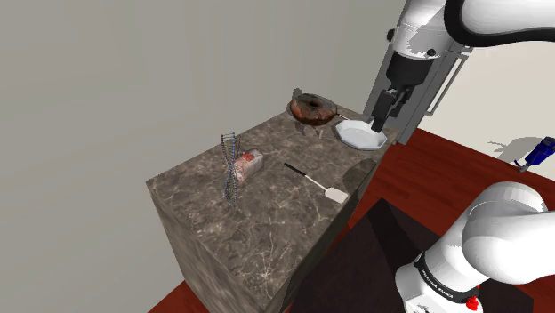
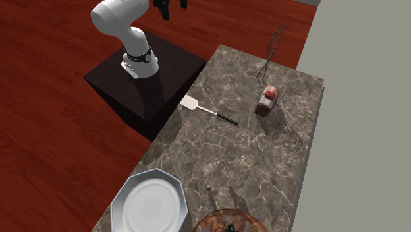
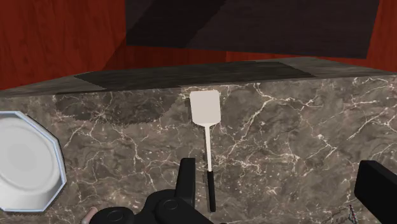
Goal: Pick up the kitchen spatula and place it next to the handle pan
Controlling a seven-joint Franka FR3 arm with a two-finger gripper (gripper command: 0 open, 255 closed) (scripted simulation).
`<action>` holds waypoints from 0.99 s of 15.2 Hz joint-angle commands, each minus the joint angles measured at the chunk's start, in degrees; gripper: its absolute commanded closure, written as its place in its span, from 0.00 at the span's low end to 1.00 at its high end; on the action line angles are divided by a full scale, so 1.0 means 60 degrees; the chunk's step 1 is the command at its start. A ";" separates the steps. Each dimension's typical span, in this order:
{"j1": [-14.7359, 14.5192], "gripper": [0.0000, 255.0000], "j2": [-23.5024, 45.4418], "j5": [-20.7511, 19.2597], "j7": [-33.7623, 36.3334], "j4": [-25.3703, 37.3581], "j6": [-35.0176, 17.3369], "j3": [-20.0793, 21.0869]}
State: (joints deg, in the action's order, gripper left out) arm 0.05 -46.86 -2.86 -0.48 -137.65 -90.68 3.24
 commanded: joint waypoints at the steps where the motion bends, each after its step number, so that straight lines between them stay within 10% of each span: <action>1: 0.0000 0.00 0.0000 0.0000 0.0000 0.0000 0.0000 0.0000; 15: 0.0151 0.00 0.2807 -0.0198 -0.0813 -0.2213 -0.5371 -0.0883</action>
State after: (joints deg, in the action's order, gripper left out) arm 0.87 -32.04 -4.00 -4.88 -150.71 -120.33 -1.62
